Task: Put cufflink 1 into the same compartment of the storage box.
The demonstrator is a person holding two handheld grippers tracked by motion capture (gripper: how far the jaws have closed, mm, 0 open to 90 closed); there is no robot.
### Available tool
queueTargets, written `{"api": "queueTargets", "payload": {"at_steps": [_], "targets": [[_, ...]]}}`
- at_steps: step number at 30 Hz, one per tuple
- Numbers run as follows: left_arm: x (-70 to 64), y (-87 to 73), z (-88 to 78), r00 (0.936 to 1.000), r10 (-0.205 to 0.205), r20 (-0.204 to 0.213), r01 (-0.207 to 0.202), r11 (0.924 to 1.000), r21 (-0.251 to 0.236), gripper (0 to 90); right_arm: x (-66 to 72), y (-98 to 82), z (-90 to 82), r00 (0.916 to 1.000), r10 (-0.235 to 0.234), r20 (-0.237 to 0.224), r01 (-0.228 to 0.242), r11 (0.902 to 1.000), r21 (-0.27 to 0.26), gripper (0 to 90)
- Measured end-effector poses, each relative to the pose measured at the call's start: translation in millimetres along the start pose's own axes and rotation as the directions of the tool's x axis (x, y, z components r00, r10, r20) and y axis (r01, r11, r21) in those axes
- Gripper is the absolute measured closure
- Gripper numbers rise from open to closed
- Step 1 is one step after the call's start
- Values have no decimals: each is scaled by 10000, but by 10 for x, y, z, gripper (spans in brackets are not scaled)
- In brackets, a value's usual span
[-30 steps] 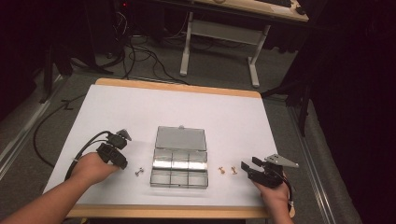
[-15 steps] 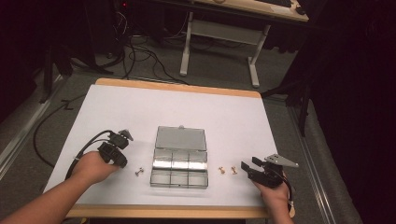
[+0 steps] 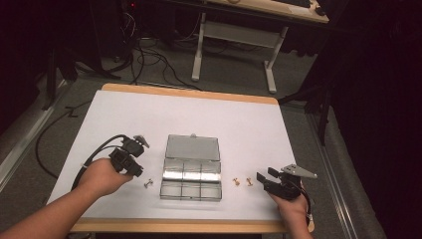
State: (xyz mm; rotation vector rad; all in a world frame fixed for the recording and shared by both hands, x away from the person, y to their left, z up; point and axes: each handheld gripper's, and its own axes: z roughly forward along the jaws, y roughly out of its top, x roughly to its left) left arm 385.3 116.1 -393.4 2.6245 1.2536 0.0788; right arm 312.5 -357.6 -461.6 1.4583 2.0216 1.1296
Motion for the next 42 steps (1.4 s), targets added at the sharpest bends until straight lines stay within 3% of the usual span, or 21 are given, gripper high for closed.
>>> {"api": "queueTargets", "payload": {"at_steps": [12, 22, 36, 42], "targets": [[-398, 151, -108, 9952, 950, 232, -947, 9954, -156, 738, -9, -6, 2, 10000, -61, -29, 61, 10000, -5, 411], [-676, 260, -30, 9869, 1537, 488, -1535, 9881, -85, 737, -3, -8, 0, 10000, 1, -43, 0, 10000, 26, 412], [-883, 334, 71, 9757, 2040, 796, -2044, 9789, -27, 737, 4, -4, -5, 10000, 1, -54, -1, 10000, -5, 414], [-952, 358, 183, 9709, 2293, 691, -2313, 9726, 219, 737, 3, -3, -5, 10000, 6, -58, -6, 10000, -10, 414]]}}
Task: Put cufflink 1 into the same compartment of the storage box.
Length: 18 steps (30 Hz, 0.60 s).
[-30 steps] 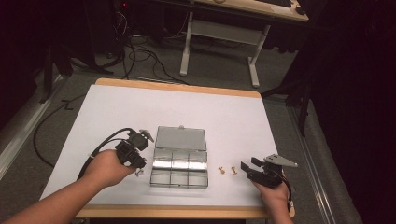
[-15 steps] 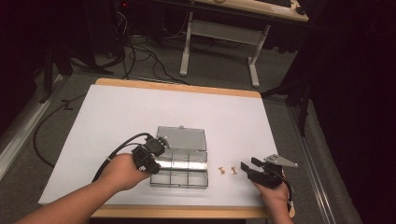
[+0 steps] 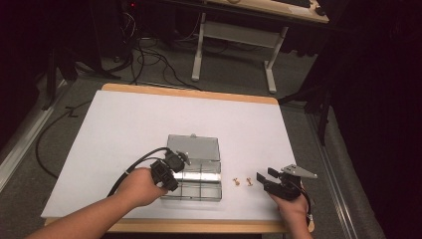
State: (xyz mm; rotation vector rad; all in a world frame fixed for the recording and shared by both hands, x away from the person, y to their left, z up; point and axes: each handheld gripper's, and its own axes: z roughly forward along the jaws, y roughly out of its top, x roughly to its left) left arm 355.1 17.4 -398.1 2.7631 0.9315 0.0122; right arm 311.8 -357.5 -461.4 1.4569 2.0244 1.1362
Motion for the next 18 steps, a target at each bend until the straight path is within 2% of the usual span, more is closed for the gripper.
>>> {"api": "queueTargets", "payload": {"at_steps": [10, 15, 18], "targets": [[-26, 56, 185, 10000, 60, 61, -62, 9992, 388, 737, -10, 0, -12, 10000, -13, 5, 13, 10000, -28, 416], [-11, 63, 253, 10000, -3, -62, 7, 9985, 547, 737, -21, -2, -11, 9999, -113, -13, 113, 9999, -53, 416], [4, 63, 286, 9999, 0, -107, 7, 9980, 625, 737, -10, -2, -9, 10000, 3, -15, -3, 10000, -34, 417]]}}
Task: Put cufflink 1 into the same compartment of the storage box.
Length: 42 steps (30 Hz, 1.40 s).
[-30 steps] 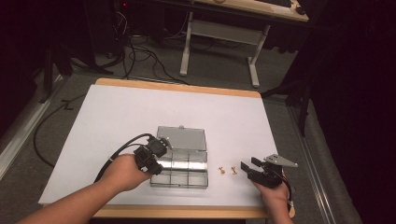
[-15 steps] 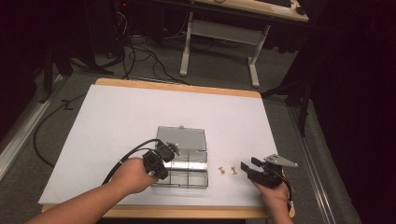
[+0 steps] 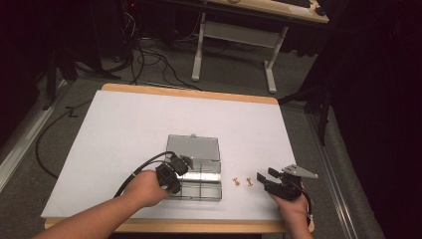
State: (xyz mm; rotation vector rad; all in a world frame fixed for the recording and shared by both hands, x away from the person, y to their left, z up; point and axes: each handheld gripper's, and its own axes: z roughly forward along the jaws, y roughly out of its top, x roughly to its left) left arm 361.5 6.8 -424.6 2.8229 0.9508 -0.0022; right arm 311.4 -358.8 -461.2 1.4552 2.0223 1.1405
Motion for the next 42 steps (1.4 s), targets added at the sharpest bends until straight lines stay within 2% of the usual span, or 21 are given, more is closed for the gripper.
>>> {"api": "queueTargets", "payload": {"at_steps": [6, 16, 31, 37, 42], "targets": [[24, -22, 48, 9999, -147, 38, 147, 9999, -24, 737, -3, 0, -2, 10000, -90, -12, 90, 10000, -1, 417], [-3, 5, 81, 9999, -16, 151, 16, 10000, -8, 735, 0, -3, -5, 10000, -8, -12, 8, 10000, 16, 419], [13, -8, 116, 9995, -150, 289, 149, 9999, 31, 724, -2, -5, -4, 10000, -60, -29, 60, 10000, 1, 421], [12, -7, 30, 9996, -119, 254, 123, 9998, -169, 682, -1, -8, -5, 10000, -5, -20, 5, 10000, 10, 421], [19, -10, -105, 9993, -182, 341, 198, 9987, -461, 671, 1, -8, -7, 10000, 0, -17, 0, 10000, 6, 420]]}}
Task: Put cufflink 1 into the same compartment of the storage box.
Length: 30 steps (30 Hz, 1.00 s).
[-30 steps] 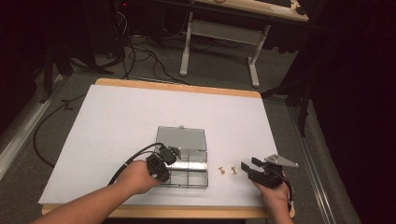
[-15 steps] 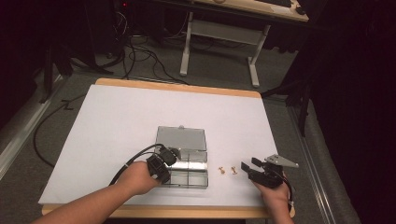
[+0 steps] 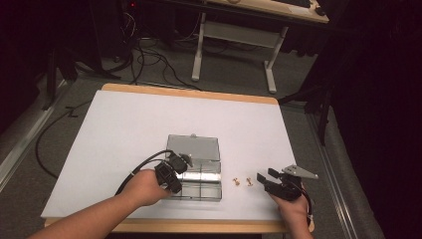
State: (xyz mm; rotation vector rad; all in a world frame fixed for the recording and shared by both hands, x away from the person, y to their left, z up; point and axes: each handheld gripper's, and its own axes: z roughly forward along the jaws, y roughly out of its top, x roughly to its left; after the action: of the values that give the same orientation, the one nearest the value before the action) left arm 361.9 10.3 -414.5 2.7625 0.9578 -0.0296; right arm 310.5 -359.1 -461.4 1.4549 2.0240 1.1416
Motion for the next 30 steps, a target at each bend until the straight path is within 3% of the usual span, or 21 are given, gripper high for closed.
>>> {"api": "queueTargets", "payload": {"at_steps": [7, 14, 21, 23, 30], "targets": [[39, -66, -297, 10000, -74, -52, 71, 9980, -636, 664, -3, 0, -7, 10000, -43, 18, 43, 10000, -34, 420], [258, -239, -458, 9976, -492, -487, 452, 9958, -795, 662, -4, 0, -7, 10000, -56, 23, 56, 10000, -17, 420], [474, -375, -388, 9935, -668, -917, 600, 9954, -750, 587, 3, -1, -2, 10000, -38, 46, 38, 10000, 4, 420], [540, -408, -338, 9929, -657, -987, 608, 9968, -521, 576, 2, -2, -1, 10000, -32, 41, 32, 10000, -10, 420], [620, -462, -142, 9926, -714, -979, 695, 9973, -225, 511, 1, -3, -5, 10000, -11, 52, 11, 10000, 33, 420]]}}
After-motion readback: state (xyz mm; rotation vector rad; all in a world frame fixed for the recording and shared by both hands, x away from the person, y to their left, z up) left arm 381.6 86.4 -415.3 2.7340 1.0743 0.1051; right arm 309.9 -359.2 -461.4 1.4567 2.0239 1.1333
